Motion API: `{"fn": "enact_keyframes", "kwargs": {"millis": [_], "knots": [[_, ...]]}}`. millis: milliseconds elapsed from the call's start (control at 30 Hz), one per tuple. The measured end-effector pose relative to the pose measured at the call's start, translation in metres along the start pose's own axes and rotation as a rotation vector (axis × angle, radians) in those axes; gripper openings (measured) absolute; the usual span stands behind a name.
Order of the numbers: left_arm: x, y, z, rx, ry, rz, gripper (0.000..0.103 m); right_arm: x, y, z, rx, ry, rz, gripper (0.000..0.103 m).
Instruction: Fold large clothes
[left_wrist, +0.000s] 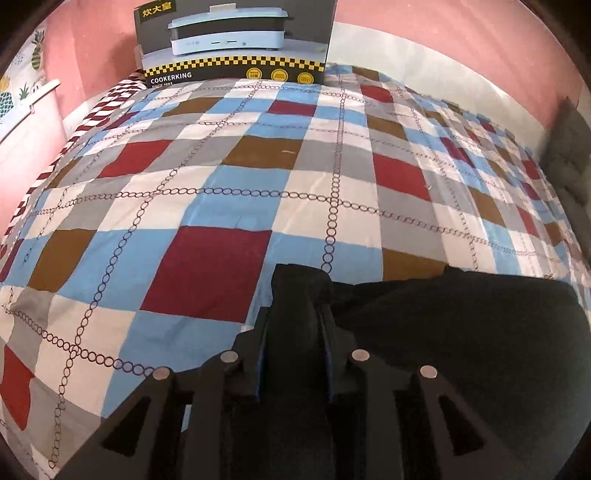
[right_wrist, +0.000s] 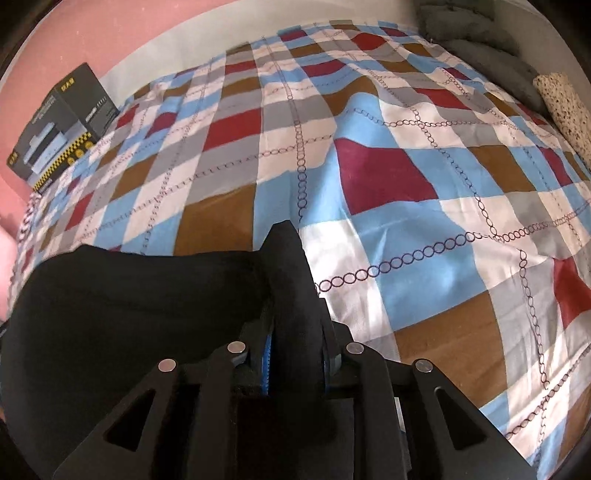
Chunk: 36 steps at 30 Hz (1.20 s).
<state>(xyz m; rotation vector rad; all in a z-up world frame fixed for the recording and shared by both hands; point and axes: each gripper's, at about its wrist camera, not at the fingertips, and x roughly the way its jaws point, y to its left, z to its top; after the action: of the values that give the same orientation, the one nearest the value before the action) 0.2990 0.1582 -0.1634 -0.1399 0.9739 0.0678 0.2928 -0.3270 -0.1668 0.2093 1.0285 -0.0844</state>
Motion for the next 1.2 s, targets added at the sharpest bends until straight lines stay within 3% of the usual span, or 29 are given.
{"fn": "enact_keyframes", "kwargs": {"millis": [233,400,667,833,933,1067,1200], "knots": [[-0.009,0.001,0.005,0.010,0.030,0.013,0.034,-0.011,-0.013,0.007,0.056,0.021,0.038,0.030],[-0.036,0.007,0.013,0.021,0.018,0.006,0.033,-0.065,-0.013,0.007,0.053,-0.076,0.028,0.030],[-0.115,0.023,0.002,-0.055,-0.108,-0.043,0.033,-0.132,0.015,-0.030,-0.030,-0.184,0.106,0.031],[-0.139,-0.009,-0.050,0.024,-0.131,-0.127,0.034,-0.111,0.029,-0.070,-0.084,-0.149,0.070,0.031],[-0.110,-0.020,-0.072,0.086,-0.077,-0.089,0.034,-0.091,0.011,-0.081,-0.035,-0.151,0.033,0.031],[-0.092,-0.012,-0.078,0.052,-0.115,-0.103,0.034,-0.083,-0.002,-0.080,-0.018,-0.156,-0.019,0.030],[-0.097,-0.027,-0.079,0.109,-0.114,-0.022,0.034,-0.086,0.000,-0.079,-0.031,-0.137,-0.069,0.030]]}}
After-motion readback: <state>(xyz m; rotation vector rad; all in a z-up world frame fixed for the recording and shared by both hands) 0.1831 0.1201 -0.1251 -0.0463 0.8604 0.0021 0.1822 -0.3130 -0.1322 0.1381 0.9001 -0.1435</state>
